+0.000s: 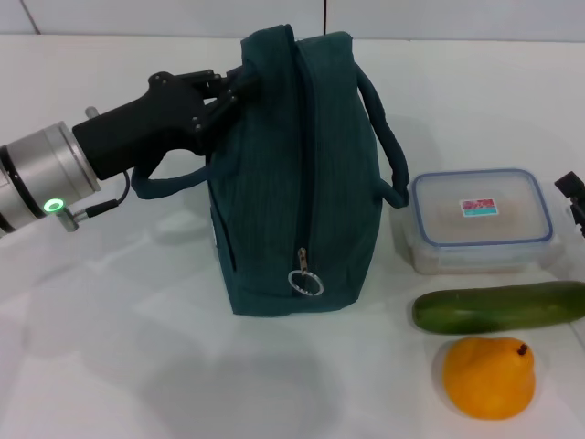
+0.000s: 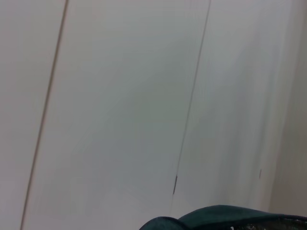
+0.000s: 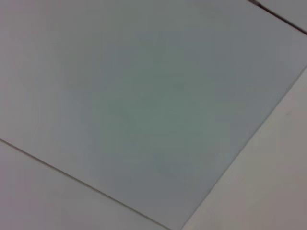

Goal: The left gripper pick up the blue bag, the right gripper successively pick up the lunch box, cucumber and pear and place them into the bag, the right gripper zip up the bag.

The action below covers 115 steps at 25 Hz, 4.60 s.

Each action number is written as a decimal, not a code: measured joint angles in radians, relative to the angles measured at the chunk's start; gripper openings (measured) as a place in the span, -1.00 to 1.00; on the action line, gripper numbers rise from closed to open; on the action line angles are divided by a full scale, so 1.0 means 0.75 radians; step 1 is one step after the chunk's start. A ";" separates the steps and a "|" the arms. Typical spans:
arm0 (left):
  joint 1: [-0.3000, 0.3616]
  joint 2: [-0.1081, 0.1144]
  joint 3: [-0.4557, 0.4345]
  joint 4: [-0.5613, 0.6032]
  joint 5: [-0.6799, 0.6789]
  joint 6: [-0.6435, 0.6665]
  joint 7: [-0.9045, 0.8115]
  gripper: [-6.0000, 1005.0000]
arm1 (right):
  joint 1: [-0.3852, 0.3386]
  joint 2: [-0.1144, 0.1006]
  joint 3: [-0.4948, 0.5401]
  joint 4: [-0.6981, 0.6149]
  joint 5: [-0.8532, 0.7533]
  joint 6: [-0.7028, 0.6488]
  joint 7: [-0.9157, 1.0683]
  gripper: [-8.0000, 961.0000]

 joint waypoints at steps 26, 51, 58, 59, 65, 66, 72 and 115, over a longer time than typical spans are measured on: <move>0.002 0.000 0.000 0.045 -0.009 -0.003 0.074 -0.76 | 0.102 0.000 0.008 0.008 -0.087 0.042 0.157 0.61; 0.002 -0.002 0.000 0.069 -0.012 -0.037 0.103 -0.76 | 0.106 0.000 -0.001 -0.015 -0.098 0.080 0.147 -0.60; -0.002 -0.001 0.000 0.069 -0.011 -0.037 0.105 -0.76 | 0.119 0.000 -0.004 -0.041 -0.135 0.125 0.112 -0.75; -0.001 -0.001 0.000 0.069 -0.011 -0.037 0.106 -0.76 | 0.117 0.000 -0.004 -0.047 -0.139 0.124 0.090 -0.76; -0.007 0.009 0.000 0.058 -0.005 -0.029 0.031 -0.77 | 0.103 -0.001 -0.006 -0.130 -0.155 0.063 -0.004 -0.77; -0.011 0.014 0.000 0.054 -0.003 -0.028 -0.004 -0.77 | 0.102 -0.003 -0.007 -0.150 -0.161 0.041 -0.009 -0.77; -0.016 0.075 0.000 0.051 0.008 0.021 -0.240 -0.77 | 0.095 -0.009 -0.020 -0.269 -0.164 -0.046 -0.044 -0.78; -0.134 0.047 0.002 0.036 0.122 0.037 -0.347 -0.77 | 0.693 -0.007 -0.219 -0.670 -0.078 -0.337 0.170 -0.78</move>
